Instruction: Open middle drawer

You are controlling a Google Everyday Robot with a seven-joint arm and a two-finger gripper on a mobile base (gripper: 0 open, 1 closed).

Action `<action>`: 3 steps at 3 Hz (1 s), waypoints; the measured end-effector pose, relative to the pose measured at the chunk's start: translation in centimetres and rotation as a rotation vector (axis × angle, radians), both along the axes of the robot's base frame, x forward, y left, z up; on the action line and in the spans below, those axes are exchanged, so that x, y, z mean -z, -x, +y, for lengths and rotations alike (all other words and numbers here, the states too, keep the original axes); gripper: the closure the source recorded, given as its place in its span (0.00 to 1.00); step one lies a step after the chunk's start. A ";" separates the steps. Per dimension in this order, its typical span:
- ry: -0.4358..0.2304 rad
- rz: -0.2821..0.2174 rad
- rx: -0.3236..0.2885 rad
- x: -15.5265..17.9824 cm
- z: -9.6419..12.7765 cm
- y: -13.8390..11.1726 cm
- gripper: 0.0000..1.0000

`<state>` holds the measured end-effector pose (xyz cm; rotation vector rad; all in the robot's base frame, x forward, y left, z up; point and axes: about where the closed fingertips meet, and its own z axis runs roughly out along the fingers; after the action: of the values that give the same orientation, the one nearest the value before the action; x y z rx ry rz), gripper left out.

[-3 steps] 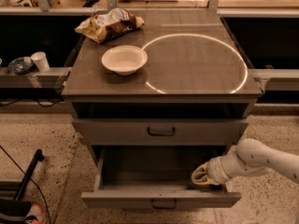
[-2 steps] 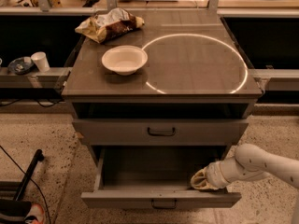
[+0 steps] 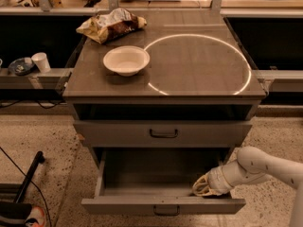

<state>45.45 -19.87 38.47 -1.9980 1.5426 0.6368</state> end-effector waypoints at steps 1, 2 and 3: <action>0.008 0.032 -0.046 -0.2 0.0 1.6 1.00; 0.048 0.095 -0.070 0.8 -0.1 3.9 1.00; 0.055 0.152 -0.070 2.0 -0.9 6.7 1.00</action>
Offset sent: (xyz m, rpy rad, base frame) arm -0.0677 -0.0070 -0.0186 -0.1047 0.1731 0.0935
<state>38.78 -20.75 36.48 -2.0939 1.5996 0.7986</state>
